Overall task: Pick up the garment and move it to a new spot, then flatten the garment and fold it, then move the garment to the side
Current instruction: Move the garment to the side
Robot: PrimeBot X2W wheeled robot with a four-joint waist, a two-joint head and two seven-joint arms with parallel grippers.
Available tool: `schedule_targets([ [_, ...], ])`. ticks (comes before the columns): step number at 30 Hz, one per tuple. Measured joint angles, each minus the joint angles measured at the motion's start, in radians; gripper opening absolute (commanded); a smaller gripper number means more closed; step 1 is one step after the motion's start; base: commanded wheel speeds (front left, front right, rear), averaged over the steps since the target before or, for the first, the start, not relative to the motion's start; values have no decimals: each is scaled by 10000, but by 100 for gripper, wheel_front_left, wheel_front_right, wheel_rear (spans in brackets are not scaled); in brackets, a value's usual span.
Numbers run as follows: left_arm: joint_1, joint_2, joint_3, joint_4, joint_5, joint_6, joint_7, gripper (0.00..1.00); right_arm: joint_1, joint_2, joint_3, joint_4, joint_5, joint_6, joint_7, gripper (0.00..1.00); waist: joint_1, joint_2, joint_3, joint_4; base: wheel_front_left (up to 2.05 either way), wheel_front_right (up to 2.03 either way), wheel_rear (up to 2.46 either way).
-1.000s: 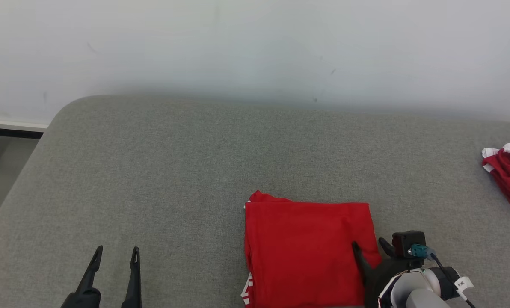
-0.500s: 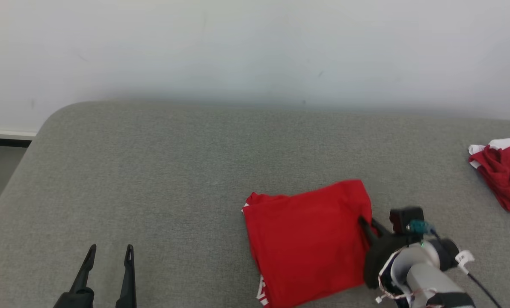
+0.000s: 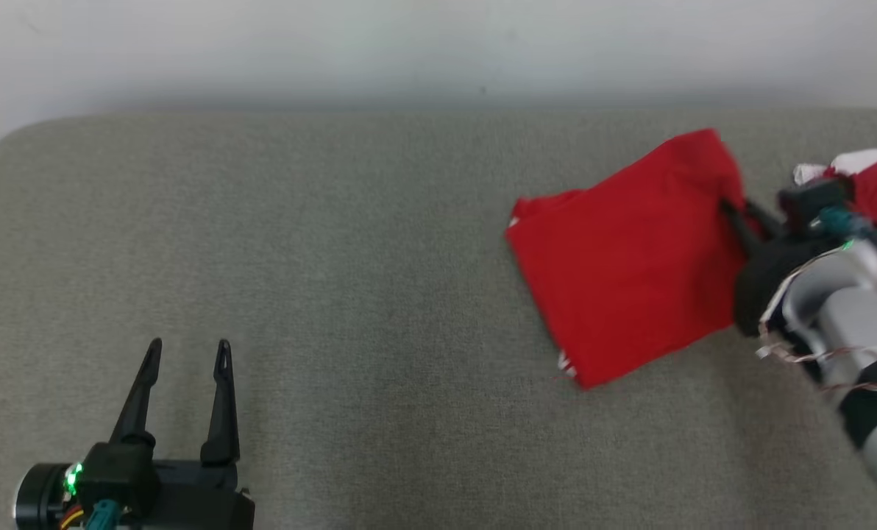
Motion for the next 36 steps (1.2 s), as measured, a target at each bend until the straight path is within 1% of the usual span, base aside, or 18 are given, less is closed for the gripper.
schedule_targets([
  [5,-329,40,19,-253,121,-56,0,100,-774,-1323,309,-462,314,0,353,0,1,0,771,-233,0,0,0],
  [9,-542,159,65,-552,209,-73,2,100,-1312,-2059,485,-759,675,0,777,0,1,0,1363,-447,0,0,0],
  [13,-751,343,150,-899,299,-75,2,100,-1903,-2869,504,-895,732,0,1051,0,1,0,1912,-683,0,0,0],
  [16,-835,433,151,-1175,374,-75,2,100,-2181,-3333,646,-901,708,0,1285,0,0,1,2290,-872,0,0,0],
  [17,-863,460,144,-1277,437,-73,2,100,-2248,-3521,798,-941,587,0,1312,0,0,1,2412,-935,0,0,0],
  [18,-889,477,148,-1371,445,-65,2,100,-2346,-3760,999,-1003,161,2,1302,0,1,1,2525,-996,0,0,0],
  [19,-911,512,169,-1459,456,-52,0,100,-2487,-3847,974,-1034,12,2,1267,0,1,2,2635,-1061,0,0,0],
  [21,-918,583,184,-1615,504,-35,2,100,-2704,-3896,729,-984,161,2,1329,0,0,1,2816,-1208,0,0,0],
  [24,-918,671,174,-1822,537,2,2,100,-2918,-4119,694,-890,-88,2,1329,0,0,1,3083,-1413,0,0,0],
  [27,-928,746,151,-1981,606,2,2,100,-3189,-4385,698,-792,-617,2,1313,0,0,1,3346,-1576,0,0,0],
  [36,-976,1039,148,-2337,708,6,2,100,-4077,-4493,472,-297,-1480,2,1045,0,0,0,3927,-1889,0,0,0],
])
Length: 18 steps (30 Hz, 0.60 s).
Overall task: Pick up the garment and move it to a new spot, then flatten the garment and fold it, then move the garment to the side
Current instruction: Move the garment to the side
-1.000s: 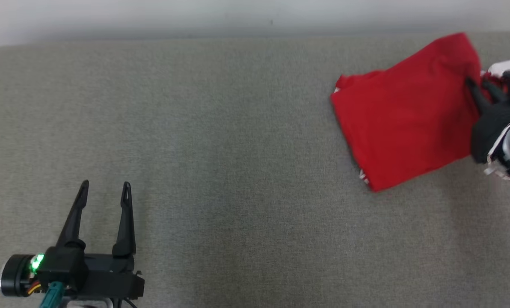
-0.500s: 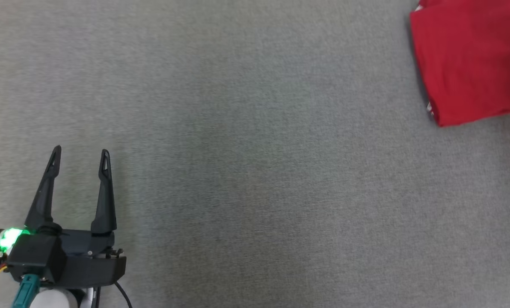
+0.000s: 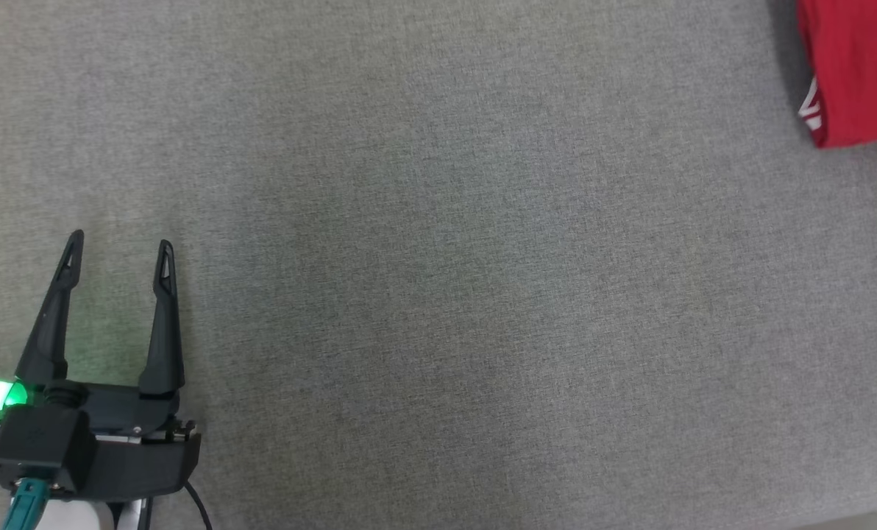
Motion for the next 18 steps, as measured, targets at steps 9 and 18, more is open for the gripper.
schedule_targets([
  [9,53,146,81,-280,17,146,0,100,-290,81,-228,-286,-608,0,537,0,-1,-1,162,-267,0,0,0],
  [18,86,203,100,-192,-4,234,0,100,349,403,-1043,-1338,-1078,0,1091,100,-1,-1,117,-491,0,0,0],
])
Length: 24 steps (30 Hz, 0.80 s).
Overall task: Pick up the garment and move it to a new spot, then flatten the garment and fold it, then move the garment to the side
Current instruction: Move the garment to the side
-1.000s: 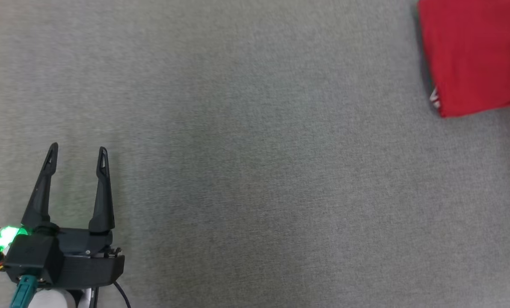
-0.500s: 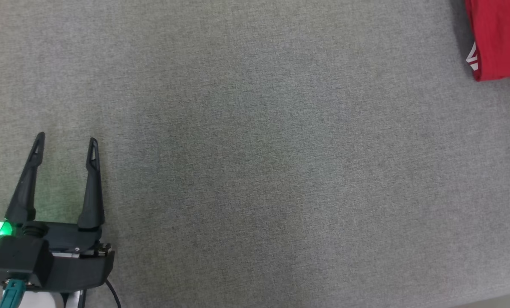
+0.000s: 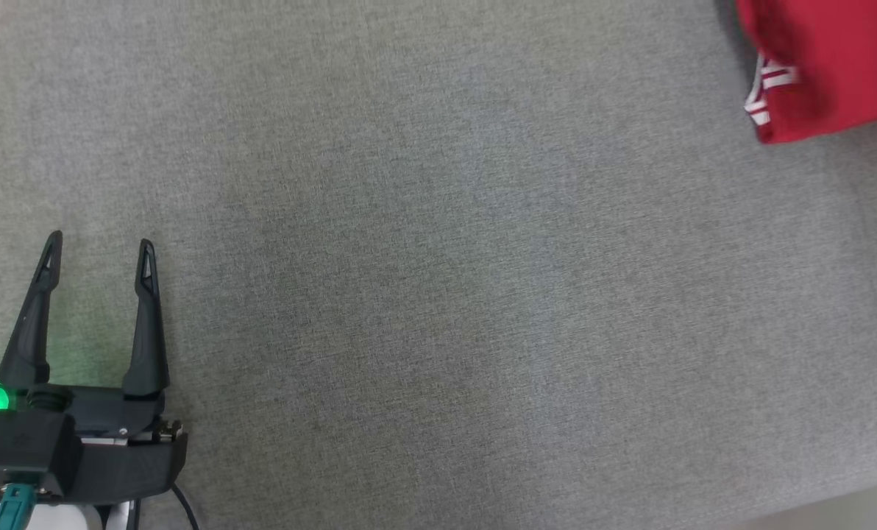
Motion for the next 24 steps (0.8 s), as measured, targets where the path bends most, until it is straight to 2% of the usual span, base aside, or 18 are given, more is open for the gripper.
schedule_targets([
  [5,89,-50,25,157,-163,73,0,100,512,217,-765,-819,-247,0,-113,100,-1,-1,-320,-14,0,0,0],
  [8,191,-144,84,357,-301,117,0,100,862,573,-1239,-1363,-245,0,-430,100,0,0,-639,13,0,0,0],
  [16,1074,-360,485,872,-627,307,2,100,2308,2079,-2581,-2360,-476,0,-1687,100,-2,-2,-1858,215,0,0,0],
  [17,1362,-395,602,993,-711,324,0,100,2742,2487,-3020,-2466,-504,0,-2046,100,-2,-3,-2205,285,0,0,0],
  [24,2091,-623,826,1450,-988,370,0,100,4478,3624,-3883,-2499,-487,-2,-2899,100,-3,-3,-3406,571,0,0,0],
])
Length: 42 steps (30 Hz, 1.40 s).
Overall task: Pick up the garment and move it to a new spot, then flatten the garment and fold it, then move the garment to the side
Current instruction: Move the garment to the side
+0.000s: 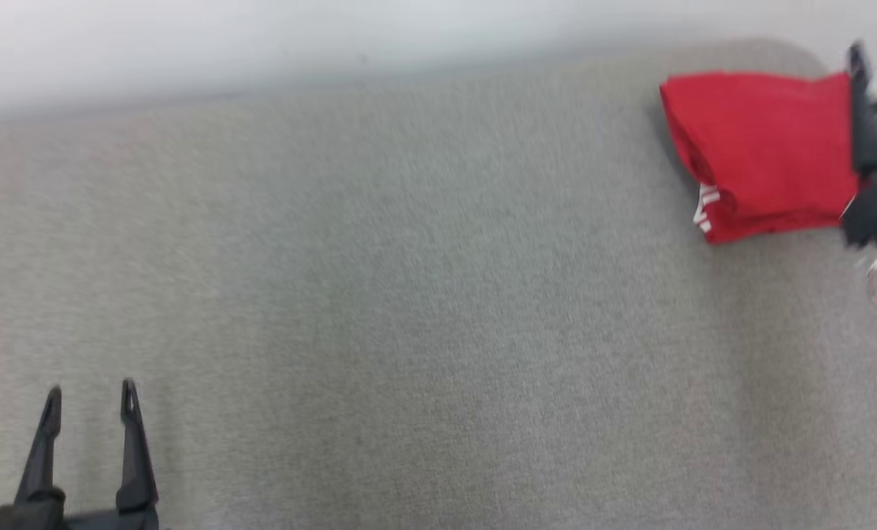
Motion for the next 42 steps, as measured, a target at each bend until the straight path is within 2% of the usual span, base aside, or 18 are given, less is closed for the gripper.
schedule_targets([
  [8,489,-226,90,441,-92,-82,0,100,1526,949,-443,-56,489,0,-757,100,-1,0,-1140,416,0,0,0],
  [13,517,-314,-33,677,-82,-167,0,100,2671,1799,-639,-499,568,2,-986,100,1,0,-1630,727,0,0,0],
  [23,511,-456,-163,886,-59,-236,0,100,4993,3310,-825,-1344,-104,2,-1273,100,2,2,-2289,1200,0,0,0],
  [31,521,-487,-115,1018,-54,-337,0,100,6391,4090,-1083,-1708,-153,2,-1386,100,2,2,-2548,1399,0,0,0],
  [42,936,-372,-320,1356,351,-416,0,100,7695,4706,-1361,-1960,-33,0,-1415,100,2,2,-2981,1474,0,0,0],
])
